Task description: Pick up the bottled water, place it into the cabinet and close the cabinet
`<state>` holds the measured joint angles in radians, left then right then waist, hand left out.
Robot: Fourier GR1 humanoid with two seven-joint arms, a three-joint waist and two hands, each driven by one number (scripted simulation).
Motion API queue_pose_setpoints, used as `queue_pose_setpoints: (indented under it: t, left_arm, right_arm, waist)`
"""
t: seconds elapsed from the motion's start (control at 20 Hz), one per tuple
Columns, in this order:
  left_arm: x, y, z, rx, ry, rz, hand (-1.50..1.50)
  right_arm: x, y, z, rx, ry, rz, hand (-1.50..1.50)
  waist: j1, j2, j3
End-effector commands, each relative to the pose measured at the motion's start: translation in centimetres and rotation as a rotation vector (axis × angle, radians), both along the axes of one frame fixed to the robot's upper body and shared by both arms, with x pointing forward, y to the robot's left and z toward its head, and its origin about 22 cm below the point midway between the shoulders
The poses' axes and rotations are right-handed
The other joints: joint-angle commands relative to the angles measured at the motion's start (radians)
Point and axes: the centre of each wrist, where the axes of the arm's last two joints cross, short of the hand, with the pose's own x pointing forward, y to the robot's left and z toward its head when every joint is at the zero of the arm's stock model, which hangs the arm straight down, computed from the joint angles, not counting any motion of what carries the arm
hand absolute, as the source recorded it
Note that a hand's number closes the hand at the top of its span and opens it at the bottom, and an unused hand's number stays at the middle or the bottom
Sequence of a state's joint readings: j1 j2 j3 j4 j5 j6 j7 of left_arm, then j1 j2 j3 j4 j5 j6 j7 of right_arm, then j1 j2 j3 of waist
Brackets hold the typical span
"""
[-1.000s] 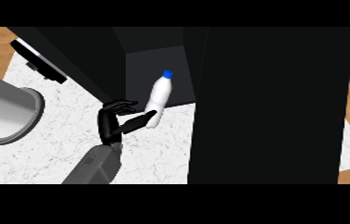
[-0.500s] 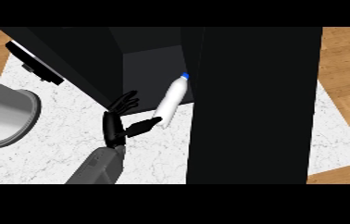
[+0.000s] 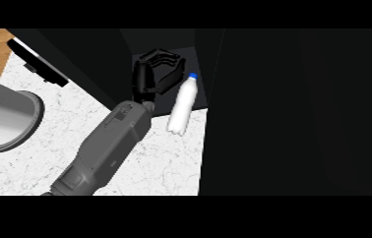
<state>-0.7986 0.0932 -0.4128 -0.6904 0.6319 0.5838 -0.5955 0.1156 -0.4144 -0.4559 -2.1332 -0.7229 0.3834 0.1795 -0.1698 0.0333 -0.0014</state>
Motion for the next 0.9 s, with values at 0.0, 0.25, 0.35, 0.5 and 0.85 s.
queue_pose_setpoints:
  t: [0.0,0.25,0.35,0.5,0.85]
  left_arm:
    - [1.8,-2.3,1.9,-0.062,-0.047,-0.084,1.5]
    - [2.0,-2.7,0.4,-0.081,-0.026,-0.104,1.5]
    - [1.8,-2.4,-0.3,-0.118,-0.03,-0.148,1.5]
    - [1.1,-2.2,-1.7,-0.133,-0.029,-0.157,1.5]
    - [-0.9,-1.4,-4.0,-0.288,-0.015,-0.264,1.5]
  right_arm:
    - [-0.7,0.0,0.7,-0.012,-0.017,-0.012,-1.5]
    - [-2.8,-0.3,0.6,-0.035,-0.006,-0.041,-1.5]
    - [-2.7,0.4,1.2,-0.043,-0.02,-0.026,-1.5]
    - [-3.3,-0.1,0.8,-0.066,0.014,-0.013,-1.5]
    - [-4.2,-0.3,1.6,-0.096,0.026,0.006,1.5]
  waist:
    - [0.037,-0.001,-0.002]
    - [0.069,-0.012,0.0]
    - [0.076,-0.011,-0.001]
    - [0.093,-0.018,0.0]
    - [0.142,-0.03,0.001]
